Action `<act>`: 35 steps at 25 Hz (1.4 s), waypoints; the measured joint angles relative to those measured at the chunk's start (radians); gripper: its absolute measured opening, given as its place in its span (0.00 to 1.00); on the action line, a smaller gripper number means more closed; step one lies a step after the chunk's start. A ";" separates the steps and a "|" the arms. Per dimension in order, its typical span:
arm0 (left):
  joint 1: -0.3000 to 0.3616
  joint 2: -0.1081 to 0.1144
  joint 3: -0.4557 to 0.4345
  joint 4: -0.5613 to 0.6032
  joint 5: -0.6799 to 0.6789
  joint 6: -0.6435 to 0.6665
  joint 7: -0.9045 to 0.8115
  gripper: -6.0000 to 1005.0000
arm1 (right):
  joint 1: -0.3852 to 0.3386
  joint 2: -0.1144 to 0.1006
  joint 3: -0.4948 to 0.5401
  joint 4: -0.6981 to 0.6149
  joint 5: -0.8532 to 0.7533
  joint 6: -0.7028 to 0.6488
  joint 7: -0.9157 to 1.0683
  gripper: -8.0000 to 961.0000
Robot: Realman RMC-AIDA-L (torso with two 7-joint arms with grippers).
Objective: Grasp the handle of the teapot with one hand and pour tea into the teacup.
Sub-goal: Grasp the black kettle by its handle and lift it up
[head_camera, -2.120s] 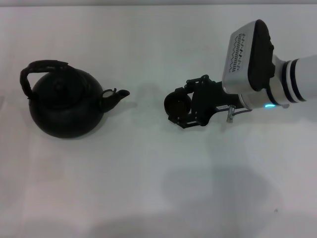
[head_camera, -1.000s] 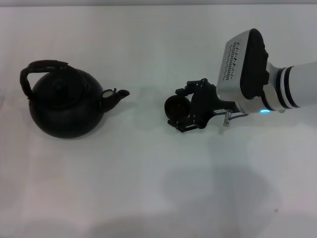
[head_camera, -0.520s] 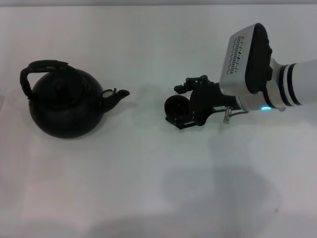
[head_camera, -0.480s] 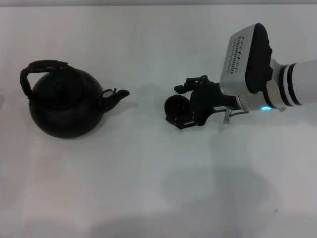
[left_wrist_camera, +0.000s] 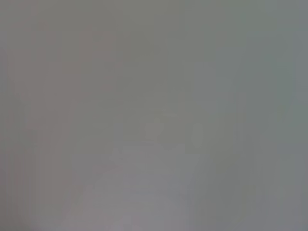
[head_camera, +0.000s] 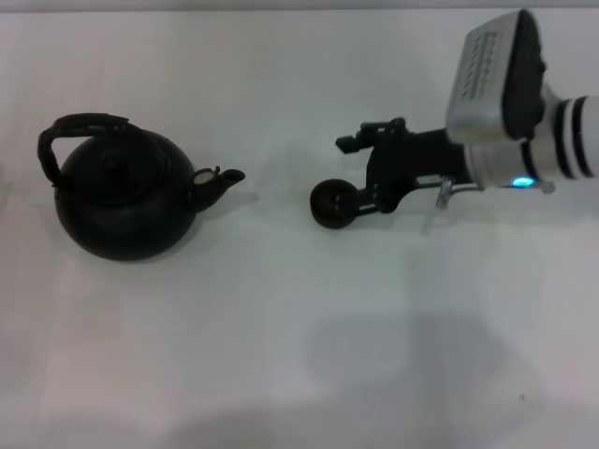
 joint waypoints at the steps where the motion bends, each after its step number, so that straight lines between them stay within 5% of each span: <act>1: 0.002 -0.001 0.000 0.000 0.013 -0.002 0.000 0.86 | -0.003 -0.001 0.021 -0.007 0.000 0.016 -0.002 0.89; 16: 0.045 -0.002 0.000 -0.001 0.329 -0.193 -0.001 0.86 | -0.113 -0.010 0.350 -0.132 -0.004 0.174 -0.030 0.89; 35: -0.025 -0.006 -0.010 -0.022 0.389 -0.067 -0.060 0.86 | -0.141 -0.008 0.370 -0.109 -0.007 0.185 -0.052 0.88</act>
